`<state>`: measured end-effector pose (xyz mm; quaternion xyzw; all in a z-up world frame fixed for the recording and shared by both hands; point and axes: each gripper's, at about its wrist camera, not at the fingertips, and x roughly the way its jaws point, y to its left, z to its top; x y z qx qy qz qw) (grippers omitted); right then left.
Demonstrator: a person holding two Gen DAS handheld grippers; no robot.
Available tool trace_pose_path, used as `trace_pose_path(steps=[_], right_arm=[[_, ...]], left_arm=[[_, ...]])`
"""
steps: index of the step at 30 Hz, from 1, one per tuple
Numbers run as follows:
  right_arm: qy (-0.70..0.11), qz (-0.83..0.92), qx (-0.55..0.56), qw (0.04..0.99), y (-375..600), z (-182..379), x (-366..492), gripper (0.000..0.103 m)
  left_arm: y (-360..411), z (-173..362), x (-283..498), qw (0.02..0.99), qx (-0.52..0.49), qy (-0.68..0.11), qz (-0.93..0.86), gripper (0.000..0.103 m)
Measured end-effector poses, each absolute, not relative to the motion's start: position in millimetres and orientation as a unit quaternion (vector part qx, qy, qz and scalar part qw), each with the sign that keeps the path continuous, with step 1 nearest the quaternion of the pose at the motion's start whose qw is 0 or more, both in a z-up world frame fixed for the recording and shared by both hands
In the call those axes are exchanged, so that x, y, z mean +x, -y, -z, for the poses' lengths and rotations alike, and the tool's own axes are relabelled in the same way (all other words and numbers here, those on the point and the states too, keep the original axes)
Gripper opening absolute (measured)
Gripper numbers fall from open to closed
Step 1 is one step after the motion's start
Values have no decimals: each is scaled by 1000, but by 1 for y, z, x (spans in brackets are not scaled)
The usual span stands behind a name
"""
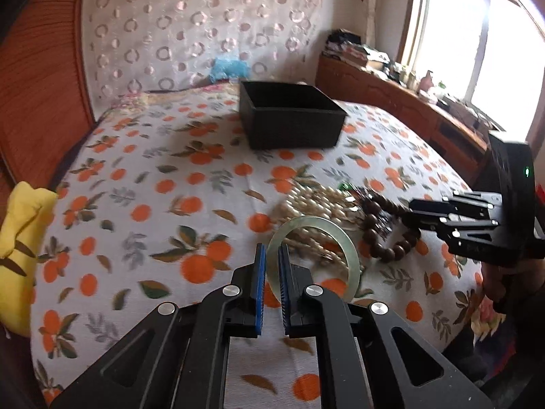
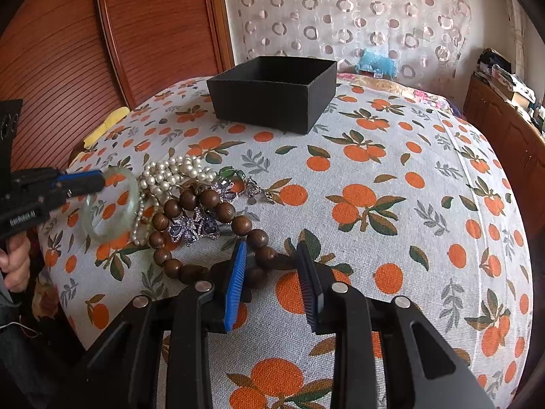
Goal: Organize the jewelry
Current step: 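Grasp the jade bangle with the left tool while the right tool grasps the brown wooden bead bracelet, then lift both held pieces over the black box, lower them in and release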
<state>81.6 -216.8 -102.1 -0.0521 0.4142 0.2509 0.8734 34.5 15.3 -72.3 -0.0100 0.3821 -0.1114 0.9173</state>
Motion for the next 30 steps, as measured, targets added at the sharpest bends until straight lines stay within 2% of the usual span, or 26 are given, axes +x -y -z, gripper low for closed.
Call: trace_pose_path(steps=[13, 15, 16, 21, 30], right_arm=[[-429, -269, -102, 856, 204, 99, 95, 35], [-425, -269, -112, 857, 203, 99, 93, 29], [-423, -274, -115, 856, 202, 99, 93, 16], [-415, -280, -113, 858, 203, 91, 91, 15], [-362, -289, -106, 880, 205, 43, 84, 15]], left_arm=[[-34, 54, 39, 930, -29, -353, 95, 7], [-34, 52, 40, 931, -30, -350, 94, 7], [-34, 51, 41, 932, -30, -349, 94, 7], [-37, 48, 46, 934, -34, -344, 92, 7], [-36, 37, 54, 940, -33, -329, 84, 7]])
